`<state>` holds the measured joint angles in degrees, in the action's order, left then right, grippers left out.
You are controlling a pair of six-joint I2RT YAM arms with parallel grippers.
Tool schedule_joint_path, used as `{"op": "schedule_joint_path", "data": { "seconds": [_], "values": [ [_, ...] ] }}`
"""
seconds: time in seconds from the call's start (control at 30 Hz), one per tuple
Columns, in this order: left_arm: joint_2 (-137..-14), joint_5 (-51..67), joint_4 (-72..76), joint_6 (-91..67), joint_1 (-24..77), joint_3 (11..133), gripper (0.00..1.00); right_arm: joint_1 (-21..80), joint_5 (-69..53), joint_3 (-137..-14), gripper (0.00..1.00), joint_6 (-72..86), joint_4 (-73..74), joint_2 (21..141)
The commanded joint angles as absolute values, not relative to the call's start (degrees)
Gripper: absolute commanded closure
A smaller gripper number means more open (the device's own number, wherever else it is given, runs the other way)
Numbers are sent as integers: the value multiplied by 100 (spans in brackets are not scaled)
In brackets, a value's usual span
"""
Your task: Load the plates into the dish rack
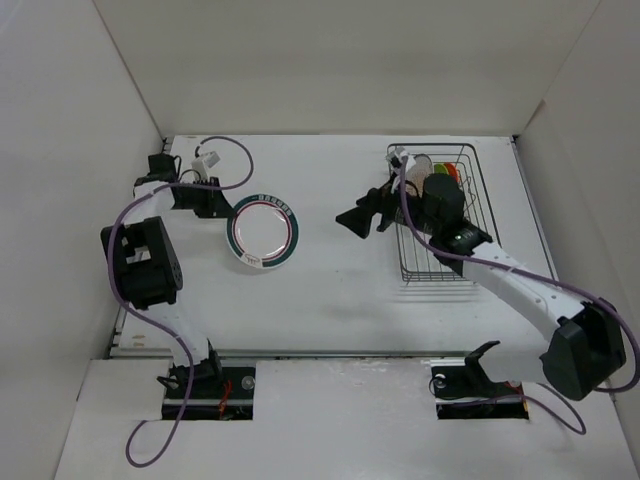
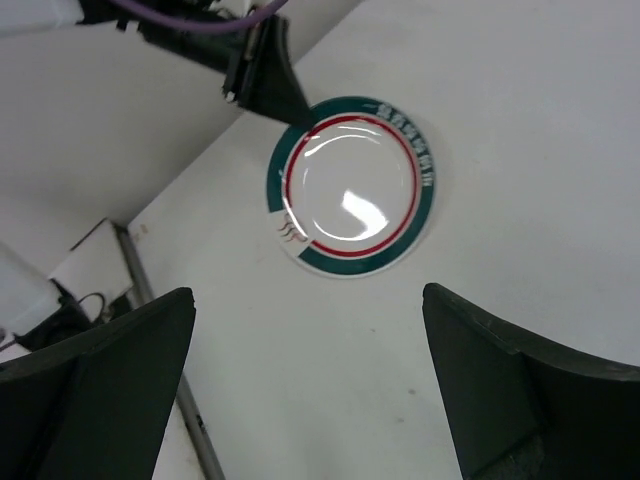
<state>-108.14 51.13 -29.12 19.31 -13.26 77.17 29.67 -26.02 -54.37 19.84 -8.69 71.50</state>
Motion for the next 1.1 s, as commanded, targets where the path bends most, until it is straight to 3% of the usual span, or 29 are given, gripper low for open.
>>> {"op": "schedule_joint_path", "data": {
  "seconds": [0.0,0.17,0.4,0.67,0.77,0.8,0.83,0.87,0.9,0.93,0.97,1.03,1.07],
  "values": [
    [-9854,6432,-3725,2706,-1354,8470,100,3269,-3470,-5440,0,2224,-2475,7391],
    [-9387,7320,-4971,3426,-1354,9122,100,3595,-3595,-5748,0,2013,-2662,8058],
    [-9212,7690,-6414,4525,-1239,9737,100,3647,-3884,-6292,0,1811,-2944,8911],
    [-8912,7937,-6478,4491,-1107,9738,100,3770,-4078,-6670,1,2303,-3568,9606],
    [-8912,8050,-6478,4438,-1107,9738,100,3771,-4253,-6899,22,2531,-3735,9878],
    [-8912,8051,-6478,4438,-1107,9738,100,3823,-4445,-6899,34,2618,-3831,9949],
    [-8912,8051,-6478,4438,-1107,9790,100,3823,-4517,-6960,72,2837,-4076,10071],
    [-8912,8051,-6478,4438,-1107,9791,100,3823,-4518,-6961,90,2917,-4139,10072],
    [-8964,8051,-6478,4438,-1107,9791,100,3823,-4570,-7031,100,2918,-4140,10133],
    [-8965,8051,-6478,4378,-1107,9791,100,3823,-4570,-7031,100,2979,-4140,10134],
    [-9026,7972,-6425,4290,-1107,9791,94,3823,-4570,-7031,100,2979,-4140,10134],
    [-9026,7797,-6066,4001,-1107,9791,53,3719,-4492,-6962,100,2979,-4140,10011],
    [-9026,7639,-5743,3660,-1107,9634,1,3648,-4430,-6848,100,3032,-4018,9828]
  ]
}}
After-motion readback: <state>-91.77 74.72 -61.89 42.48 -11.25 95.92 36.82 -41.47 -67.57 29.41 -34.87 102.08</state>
